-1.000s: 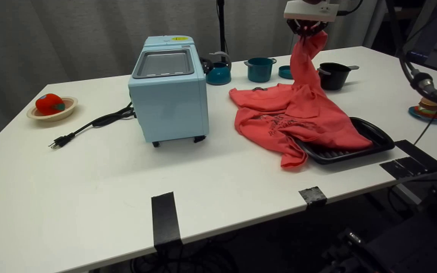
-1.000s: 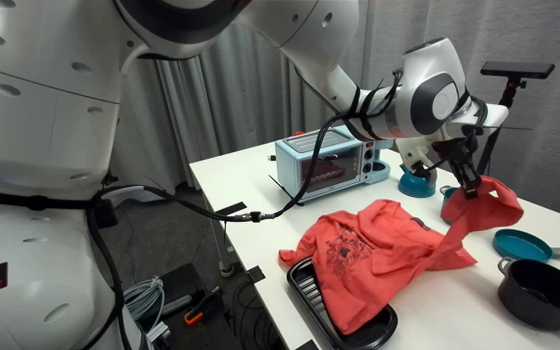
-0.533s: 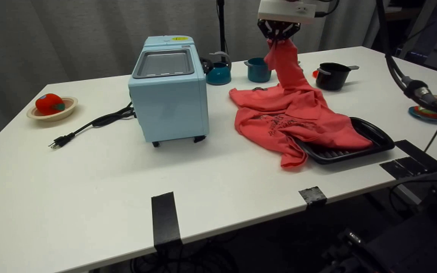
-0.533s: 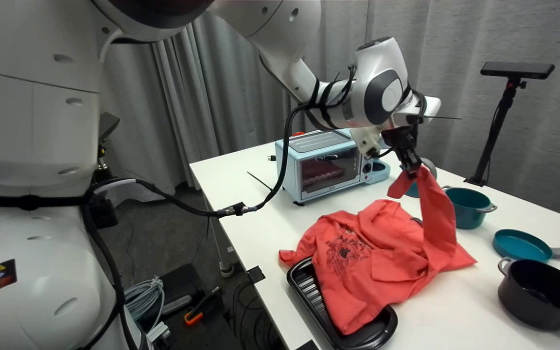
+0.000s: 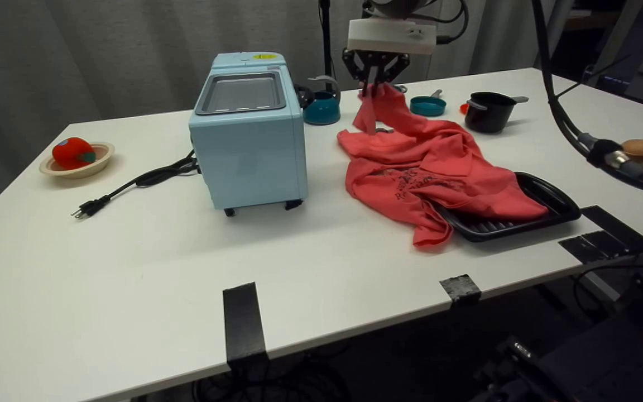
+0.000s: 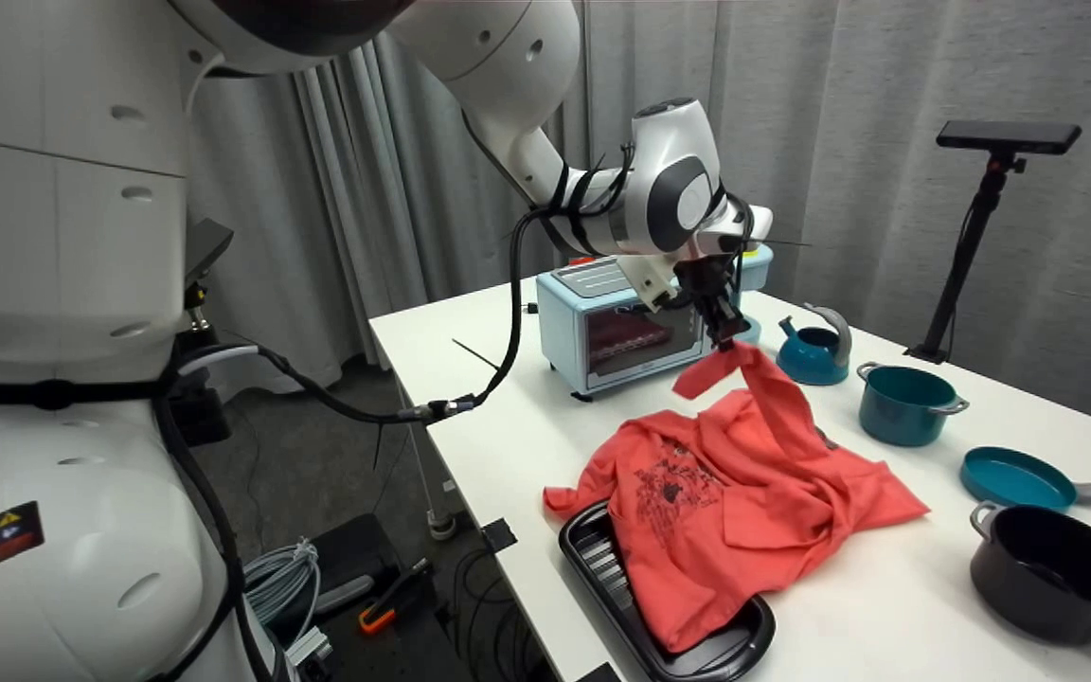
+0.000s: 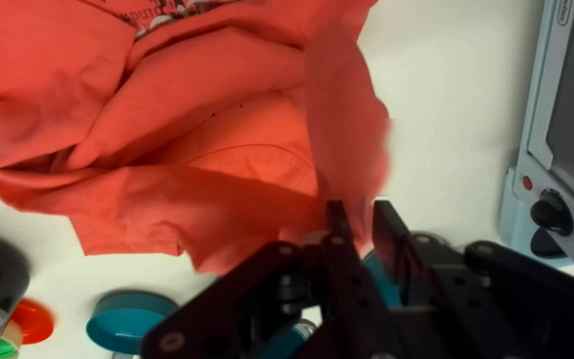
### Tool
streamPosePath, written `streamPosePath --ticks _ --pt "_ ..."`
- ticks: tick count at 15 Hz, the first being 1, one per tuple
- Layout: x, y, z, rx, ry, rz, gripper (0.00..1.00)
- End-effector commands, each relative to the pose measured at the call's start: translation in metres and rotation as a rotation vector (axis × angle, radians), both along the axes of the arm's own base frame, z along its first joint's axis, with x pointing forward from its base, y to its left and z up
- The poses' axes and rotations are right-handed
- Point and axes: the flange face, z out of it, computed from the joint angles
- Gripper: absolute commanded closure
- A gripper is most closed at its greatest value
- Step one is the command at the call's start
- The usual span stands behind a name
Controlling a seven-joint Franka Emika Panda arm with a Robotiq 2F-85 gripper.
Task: Fold the sweatshirt sleeves
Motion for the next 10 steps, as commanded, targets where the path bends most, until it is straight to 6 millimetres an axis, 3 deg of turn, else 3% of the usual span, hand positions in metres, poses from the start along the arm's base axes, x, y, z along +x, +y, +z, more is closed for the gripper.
streamPosePath --ticks 1,7,10 --pt "-0.01 -0.001 0.004 0.015 0.019 0.024 0.46" --pt "-0.024 -0.018 0.009 0.043 0.05 0.041 0.02" --pt "-0.035 -0.031 0.017 0.048 0.073 0.05 0.0"
